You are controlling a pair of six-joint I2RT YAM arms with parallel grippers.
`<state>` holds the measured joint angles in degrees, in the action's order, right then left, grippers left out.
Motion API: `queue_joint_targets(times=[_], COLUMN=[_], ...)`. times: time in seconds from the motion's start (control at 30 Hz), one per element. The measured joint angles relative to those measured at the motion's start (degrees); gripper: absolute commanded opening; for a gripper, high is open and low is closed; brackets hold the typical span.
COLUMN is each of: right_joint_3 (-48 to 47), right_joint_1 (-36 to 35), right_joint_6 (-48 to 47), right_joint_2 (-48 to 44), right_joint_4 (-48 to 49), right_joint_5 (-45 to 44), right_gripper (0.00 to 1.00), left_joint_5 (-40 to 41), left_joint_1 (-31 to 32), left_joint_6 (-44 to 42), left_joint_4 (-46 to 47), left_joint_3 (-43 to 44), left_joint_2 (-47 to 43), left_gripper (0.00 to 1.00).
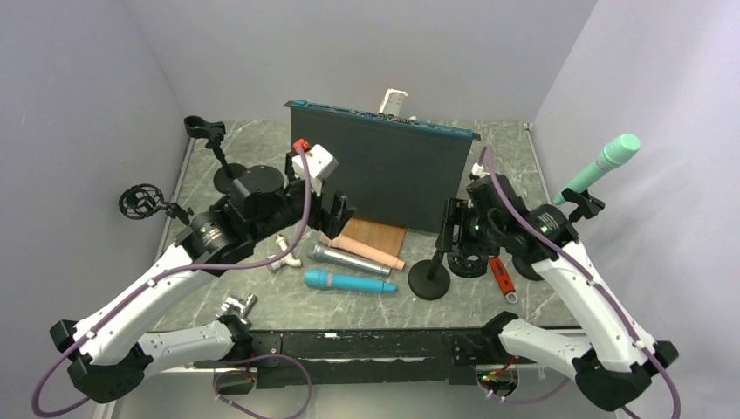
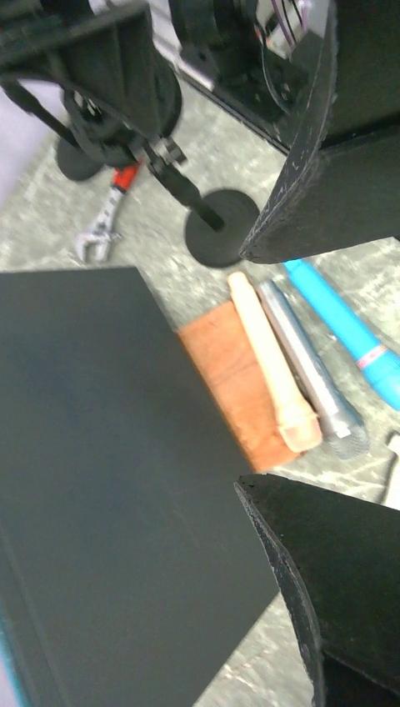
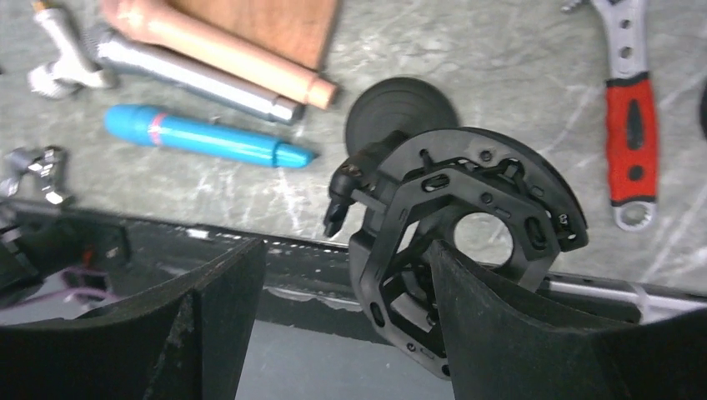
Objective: Remove the microphone from the stand
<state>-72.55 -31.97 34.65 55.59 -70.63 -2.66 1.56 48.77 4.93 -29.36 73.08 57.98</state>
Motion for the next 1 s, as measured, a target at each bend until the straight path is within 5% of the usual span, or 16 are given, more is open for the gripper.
queue_joint_targets(times=[0.13, 0.37, 0.7, 1.0], right_joint_3=[-0.81, -3.28, -3.93, -8.63], right_joint_1=[-5.49, -14.21, -16.55, -13.07], right_joint_6=[4.15, 10.75, 15.63, 12.90], right_joint_2=[3.52, 10.54, 13.99, 13.57], right_joint_4=[-2.10, -6.84, -12.33, -13.70], right_joint_5=[-8.39, -20.48, -30.21, -34.71], right_gripper=[0.71, 0.49, 0.00, 0.00], left_joint_5=[2.14, 2.97, 4.90, 5.81], left_joint_1=[-0.37, -2.27, -2.84, -2.84], left_joint_6=[-1.57, -2.36, -2.54, -2.58], left_joint_4=[0.37, 2.75, 5.11, 5.20], left_joint_3=[-4.33, -9.90, -11.04, -11.61], left_joint_2=[-0.09, -2.14, -5.57, -6.34], left_gripper=[0.99, 0.99, 1.00, 0.99])
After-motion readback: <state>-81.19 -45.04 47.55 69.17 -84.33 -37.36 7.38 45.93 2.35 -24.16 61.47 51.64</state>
